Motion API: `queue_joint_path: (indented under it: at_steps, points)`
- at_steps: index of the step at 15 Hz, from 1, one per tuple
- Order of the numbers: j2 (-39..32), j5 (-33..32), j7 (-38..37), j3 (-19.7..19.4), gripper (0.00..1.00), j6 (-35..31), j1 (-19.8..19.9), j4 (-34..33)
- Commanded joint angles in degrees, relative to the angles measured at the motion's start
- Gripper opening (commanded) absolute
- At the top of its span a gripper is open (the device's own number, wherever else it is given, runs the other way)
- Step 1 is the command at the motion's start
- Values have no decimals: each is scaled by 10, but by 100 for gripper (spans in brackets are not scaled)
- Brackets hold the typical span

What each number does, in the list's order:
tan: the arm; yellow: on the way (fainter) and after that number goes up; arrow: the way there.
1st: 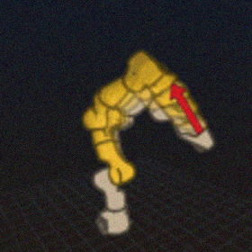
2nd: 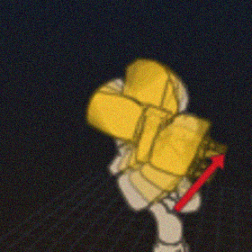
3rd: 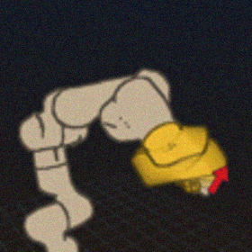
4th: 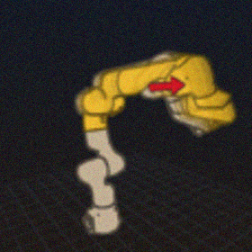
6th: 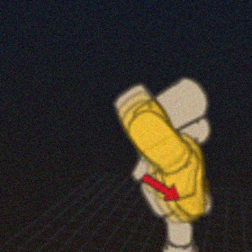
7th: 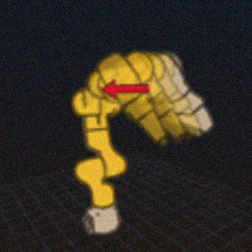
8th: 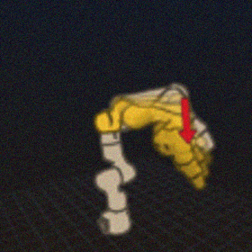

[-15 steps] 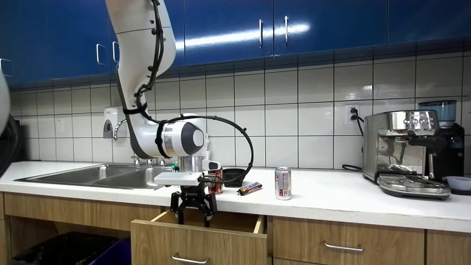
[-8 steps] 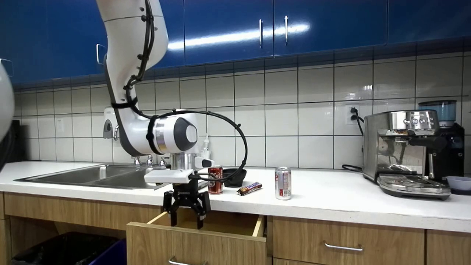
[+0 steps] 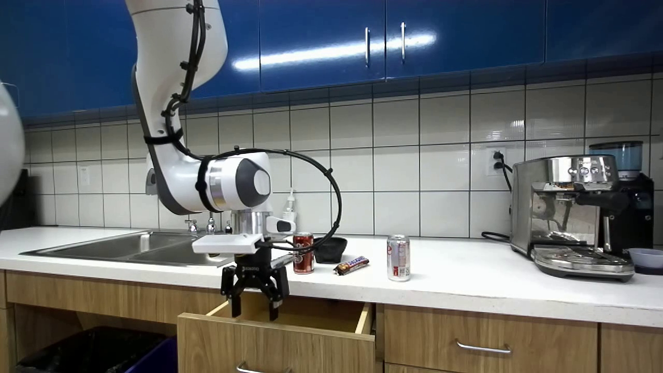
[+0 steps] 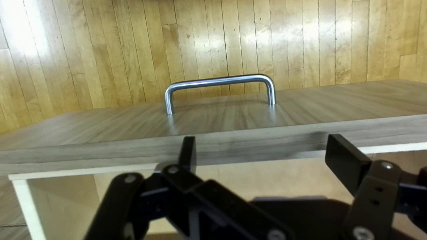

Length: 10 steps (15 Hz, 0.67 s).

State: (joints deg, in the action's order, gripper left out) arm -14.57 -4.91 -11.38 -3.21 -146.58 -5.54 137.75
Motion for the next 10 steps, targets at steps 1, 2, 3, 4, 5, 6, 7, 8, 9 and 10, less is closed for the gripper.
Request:
queue_joint_path:
  at_steps: [1,2,3,4,5,6,7,8,9,10]
  points:
    - [43,-18,-24,-5,100,21,3,7]
    - [48,-19,-23,-6,100,20,5,5]
    - [49,-19,-22,-6,100,19,7,0]
    - [47,-14,-13,-4,100,18,11,-5]
    - [44,-14,-9,-4,100,16,13,-9]
    - [41,-13,-6,-3,100,15,15,-14]
    - [34,-13,-4,-3,100,12,16,-19]
    - [28,-10,2,-1,100,10,18,-23]
    - [21,-8,5,-1,100,10,19,-28]
    - [13,-8,8,-1,100,8,20,-32]
